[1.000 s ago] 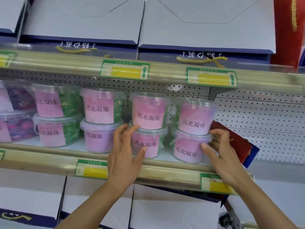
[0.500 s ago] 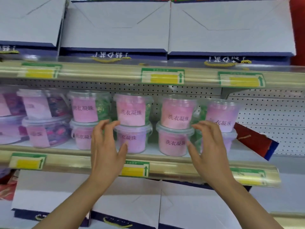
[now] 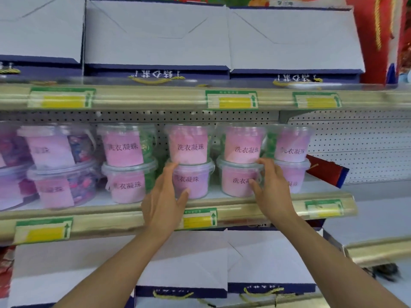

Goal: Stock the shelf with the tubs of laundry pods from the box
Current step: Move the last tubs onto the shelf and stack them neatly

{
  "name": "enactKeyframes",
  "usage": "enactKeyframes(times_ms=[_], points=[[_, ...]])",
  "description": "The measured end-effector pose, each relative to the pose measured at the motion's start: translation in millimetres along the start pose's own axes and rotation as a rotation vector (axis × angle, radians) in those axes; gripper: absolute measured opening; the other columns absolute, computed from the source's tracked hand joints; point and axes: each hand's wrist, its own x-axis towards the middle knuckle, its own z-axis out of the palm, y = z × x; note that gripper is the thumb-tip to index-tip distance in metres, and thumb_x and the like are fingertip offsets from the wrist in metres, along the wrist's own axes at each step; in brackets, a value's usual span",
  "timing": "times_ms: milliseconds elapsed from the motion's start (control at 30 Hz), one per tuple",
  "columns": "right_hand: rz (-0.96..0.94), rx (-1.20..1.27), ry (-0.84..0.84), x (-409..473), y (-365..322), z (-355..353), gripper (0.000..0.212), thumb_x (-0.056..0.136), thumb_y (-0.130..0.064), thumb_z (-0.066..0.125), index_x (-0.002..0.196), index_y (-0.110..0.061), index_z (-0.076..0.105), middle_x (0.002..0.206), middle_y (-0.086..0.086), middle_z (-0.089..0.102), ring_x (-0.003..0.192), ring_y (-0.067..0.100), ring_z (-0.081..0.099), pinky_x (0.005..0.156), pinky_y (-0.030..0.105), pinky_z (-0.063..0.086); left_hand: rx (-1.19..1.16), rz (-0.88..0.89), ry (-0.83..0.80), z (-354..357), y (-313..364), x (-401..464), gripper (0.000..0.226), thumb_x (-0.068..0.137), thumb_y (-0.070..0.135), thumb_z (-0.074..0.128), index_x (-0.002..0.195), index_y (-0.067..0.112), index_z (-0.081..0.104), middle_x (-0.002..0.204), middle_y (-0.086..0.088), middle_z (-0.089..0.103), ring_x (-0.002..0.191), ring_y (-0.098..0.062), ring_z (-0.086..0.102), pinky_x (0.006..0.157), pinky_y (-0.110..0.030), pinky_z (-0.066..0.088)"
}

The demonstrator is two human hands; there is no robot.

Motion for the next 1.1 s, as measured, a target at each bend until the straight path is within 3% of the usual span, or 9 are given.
enactKeyframes(times_ms=[133, 233, 533, 600, 667, 767, 833, 933, 1100], points=[[0.054, -0.003, 0.020, -2.7, -6.7, 2.5, 0.051, 0.086, -0.009, 0.062, 0.131, -0.017, 0.040, 0.127, 0.018, 0.045, 0.099, 0.037, 0.056, 0.080, 0.039, 0.045, -0.020, 0.031, 0.005, -3.1, 1.4, 0.3, 0.066, 0.086, 0.031, 0.063, 0.128, 0.043, 0.014, 0.134, -0.001, 0.051, 0.101, -0.028, 0.061, 0.063, -0.031, 0.041], [0.065, -0.008, 0.020, -3.3, -8.4, 3.8, 0.051, 0.085, -0.009, 0.062, 0.131, -0.017, 0.040, 0.126, 0.017, 0.046, 0.099, 0.036, 0.055, 0.079, 0.038, 0.045, -0.052, 0.041, 0.016, -3.0, 1.3, -0.8, 0.065, 0.086, 0.029, 0.064, 0.126, 0.044, 0.014, 0.131, -0.004, 0.052, 0.100, -0.030, 0.061, 0.063, -0.030, 0.036], [0.066, -0.067, -0.049, -5.5, -14.6, -2.1, 0.061, 0.083, -0.011, 0.065, 0.135, -0.020, 0.035, 0.125, 0.016, 0.044, 0.090, 0.033, 0.058, 0.071, 0.037, 0.047, -0.040, 0.031, -0.031, -4.1, -1.0, -0.2, 0.069, 0.086, 0.029, 0.062, 0.133, 0.043, 0.014, 0.134, 0.001, 0.046, 0.099, -0.024, 0.060, 0.066, -0.033, 0.044], [0.037, -0.114, -0.079, -8.4, -16.5, -5.9, 0.065, 0.082, -0.010, 0.065, 0.138, -0.017, 0.033, 0.126, 0.016, 0.043, 0.096, 0.032, 0.056, 0.073, 0.036, 0.046, -0.050, 0.040, -0.084, -7.6, -2.5, -2.0, 0.074, 0.086, 0.024, 0.063, 0.141, 0.039, 0.016, 0.139, 0.001, 0.042, 0.102, -0.023, 0.060, 0.070, -0.034, 0.047], [-0.006, -0.188, -0.083, -12.6, -18.7, -9.2, 0.066, 0.081, -0.009, 0.066, 0.139, -0.014, 0.034, 0.131, 0.018, 0.041, 0.115, 0.034, 0.046, 0.088, 0.040, 0.044, -0.041, 0.052, -0.129, -16.6, -2.2, -6.6, 0.078, 0.085, 0.020, 0.064, 0.145, 0.034, 0.017, 0.142, 0.000, 0.039, 0.102, -0.023, 0.060, 0.074, -0.036, 0.049], [-0.109, -0.252, -0.076, -18.7, -28.4, -12.4, 0.065, 0.078, -0.012, 0.070, 0.136, -0.009, 0.041, 0.138, 0.022, 0.037, 0.130, 0.038, 0.033, 0.103, 0.045, 0.034, 0.107, 0.083, -0.135, -35.6, -1.2, -17.0, 0.067, 0.084, 0.019, 0.064, 0.142, 0.022, 0.031, 0.140, -0.005, 0.042, 0.108, -0.025, 0.056, 0.084, -0.037, 0.047], [-0.185, -0.237, -0.082, -19.9, -39.8, -12.1, 0.063, 0.076, -0.012, 0.072, 0.133, -0.007, 0.045, 0.138, 0.022, 0.039, 0.129, 0.039, 0.036, 0.101, 0.048, 0.037, 0.227, 0.107, -0.135, -51.6, -2.6, -21.9, 0.059, 0.082, 0.018, 0.065, 0.136, 0.017, 0.042, 0.134, -0.007, 0.048, 0.112, -0.028, 0.054, 0.087, -0.036, 0.044], [-0.326, -0.226, -0.126, -18.2, -58.4, -6.7, 0.059, 0.072, -0.009, 0.076, 0.126, -0.003, 0.052, 0.133, 0.023, 0.046, 0.123, 0.041, 0.044, 0.095, 0.049, 0.044, 0.387, 0.134, -0.112, -78.9, -11.5, -24.8, 0.058, 0.068, 0.014, 0.076, 0.123, 0.012, 0.057, 0.116, -0.013, 0.062, 0.095, -0.034, 0.063, 0.076, -0.037, 0.050], [-0.431, -0.208, -0.242, -22.8, -91.8, 6.2, 0.050, 0.080, -0.011, 0.067, 0.127, -0.004, 0.051, 0.135, 0.019, 0.044, 0.125, 0.036, 0.041, 0.098, 0.043, 0.041, 0.516, 0.025, -0.133, -128.6, -23.9, -29.4, 0.058, 0.081, 0.022, 0.065, 0.135, 0.019, 0.042, 0.124, -0.008, 0.056, 0.110, -0.031, 0.055, 0.085, -0.036, 0.042]])
